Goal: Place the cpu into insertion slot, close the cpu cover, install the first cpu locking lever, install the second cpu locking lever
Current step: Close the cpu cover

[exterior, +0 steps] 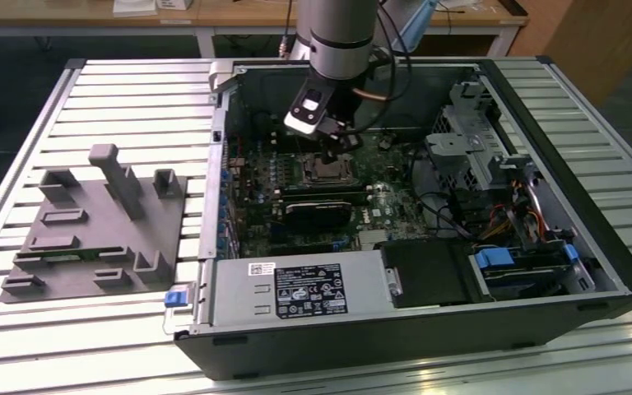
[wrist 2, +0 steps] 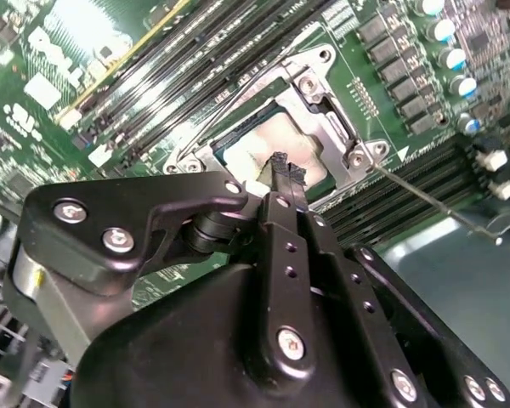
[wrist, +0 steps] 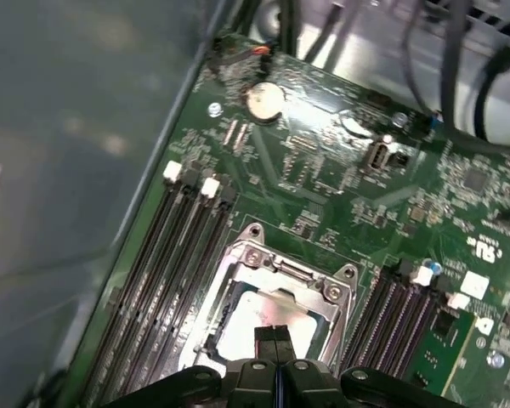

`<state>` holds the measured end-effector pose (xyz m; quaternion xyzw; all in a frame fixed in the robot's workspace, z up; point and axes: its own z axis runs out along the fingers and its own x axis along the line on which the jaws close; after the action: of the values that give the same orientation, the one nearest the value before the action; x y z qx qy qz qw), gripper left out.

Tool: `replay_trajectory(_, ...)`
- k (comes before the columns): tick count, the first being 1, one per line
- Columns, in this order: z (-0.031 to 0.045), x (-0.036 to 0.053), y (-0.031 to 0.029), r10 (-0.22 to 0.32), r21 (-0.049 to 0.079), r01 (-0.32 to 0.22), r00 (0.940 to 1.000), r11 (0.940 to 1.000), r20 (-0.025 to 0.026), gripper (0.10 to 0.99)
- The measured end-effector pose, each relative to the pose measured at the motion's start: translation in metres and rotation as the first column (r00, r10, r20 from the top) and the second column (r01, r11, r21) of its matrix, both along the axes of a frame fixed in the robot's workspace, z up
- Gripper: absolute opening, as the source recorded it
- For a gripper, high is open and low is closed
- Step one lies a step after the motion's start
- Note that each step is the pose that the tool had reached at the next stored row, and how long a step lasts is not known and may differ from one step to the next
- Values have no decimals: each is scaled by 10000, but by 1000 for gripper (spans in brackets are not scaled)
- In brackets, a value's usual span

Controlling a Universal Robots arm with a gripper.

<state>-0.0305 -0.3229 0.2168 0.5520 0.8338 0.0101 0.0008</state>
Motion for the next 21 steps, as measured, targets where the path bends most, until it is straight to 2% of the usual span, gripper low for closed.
replay_trajectory(3,-1,0,0,556,-10,-556,9985,9985,0,106)
replay_trajectory(6,-2,0,0,1093,-16,-1093,9940,9940,0,106)
replay_trajectory(11,-6,0,0,1991,-18,-1991,9800,9800,0,106)
replay_trajectory(16,-10,0,0,2869,-18,-2869,9580,9580,-1,106)
replay_trajectory(21,-14,0,0,3732,-18,-3732,9277,9277,-1,106)
